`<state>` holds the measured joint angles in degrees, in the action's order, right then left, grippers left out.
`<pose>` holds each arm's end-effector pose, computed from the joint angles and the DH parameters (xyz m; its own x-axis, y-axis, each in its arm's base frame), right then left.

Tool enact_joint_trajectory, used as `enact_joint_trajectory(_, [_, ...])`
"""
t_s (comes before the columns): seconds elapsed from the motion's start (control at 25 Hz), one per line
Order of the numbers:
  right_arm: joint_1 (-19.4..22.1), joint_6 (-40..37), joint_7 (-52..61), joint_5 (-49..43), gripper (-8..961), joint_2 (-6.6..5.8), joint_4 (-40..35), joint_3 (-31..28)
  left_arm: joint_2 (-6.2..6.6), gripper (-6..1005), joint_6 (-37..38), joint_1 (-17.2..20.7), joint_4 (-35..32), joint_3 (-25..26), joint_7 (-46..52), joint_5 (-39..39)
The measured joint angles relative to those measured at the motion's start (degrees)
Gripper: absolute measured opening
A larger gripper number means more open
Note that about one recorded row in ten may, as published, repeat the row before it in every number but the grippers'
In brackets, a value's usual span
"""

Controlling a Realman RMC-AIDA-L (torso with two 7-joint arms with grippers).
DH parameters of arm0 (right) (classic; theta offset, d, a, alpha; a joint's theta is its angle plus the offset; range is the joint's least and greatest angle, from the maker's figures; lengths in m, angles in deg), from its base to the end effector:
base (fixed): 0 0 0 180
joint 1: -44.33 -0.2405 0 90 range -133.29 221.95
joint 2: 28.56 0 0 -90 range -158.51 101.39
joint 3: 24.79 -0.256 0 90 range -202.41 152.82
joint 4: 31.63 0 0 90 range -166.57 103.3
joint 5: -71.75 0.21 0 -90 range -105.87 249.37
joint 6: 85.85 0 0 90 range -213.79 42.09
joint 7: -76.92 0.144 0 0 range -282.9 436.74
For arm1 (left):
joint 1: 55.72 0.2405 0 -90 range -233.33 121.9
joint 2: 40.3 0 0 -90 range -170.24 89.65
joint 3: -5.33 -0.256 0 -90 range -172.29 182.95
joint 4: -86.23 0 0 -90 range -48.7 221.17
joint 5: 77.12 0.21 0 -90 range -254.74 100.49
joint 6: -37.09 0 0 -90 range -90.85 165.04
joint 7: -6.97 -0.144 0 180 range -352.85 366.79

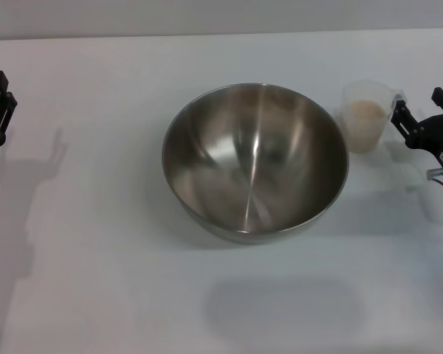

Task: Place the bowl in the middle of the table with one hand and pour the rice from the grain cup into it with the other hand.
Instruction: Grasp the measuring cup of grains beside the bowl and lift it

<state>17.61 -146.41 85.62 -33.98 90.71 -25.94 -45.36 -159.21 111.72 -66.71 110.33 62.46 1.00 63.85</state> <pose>0.3473 0.3256 -0.0330 0.7462 -0.1185 -0.6550 -0.6653 -0.1656 -0.7280 -0.3192 0.2813 -0.0021 0.7614 -0.2247 0.6080 0.6145 -0.0486 -0.7874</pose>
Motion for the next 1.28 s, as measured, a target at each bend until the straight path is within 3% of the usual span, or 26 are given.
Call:
enact_joint_trajectory(0.44, [-0.3, 0.2, 0.0, 0.0, 549, 0.16, 0.4, 0.0, 0.0, 824, 0.0, 0.0, -0.3, 0.0, 0.0, 0.0])
enact_joint_trajectory(0.52, [-0.3, 0.2, 0.0, 0.0, 307, 0.21, 0.4, 0.0, 0.0, 824, 0.0, 0.0, -0.3, 0.0, 0.0, 0.0])
enact_joint_trajectory(0.8, [-0.3, 0.2, -0.1, 0.0, 58, 0.27, 0.4, -0.2, -0.02, 824, 0.0, 0.0, -0.9, 0.0, 0.1, 0.0])
enact_joint_trajectory(1.0, [-0.1, 0.1, -0.1, 0.1, 6, 0.27, 0.4, -1.3, -0.06, 825, 0.0, 0.0, -1.0, 0.0, 0.3, 0.0])
enact_joint_trajectory(1.28, [1.1, -2.9, -0.3, 0.1, 7, 0.33, 0.5, -2.0, -0.09, 825, 0.0, 0.0, -1.0, -0.4, 0.3, 0.0])
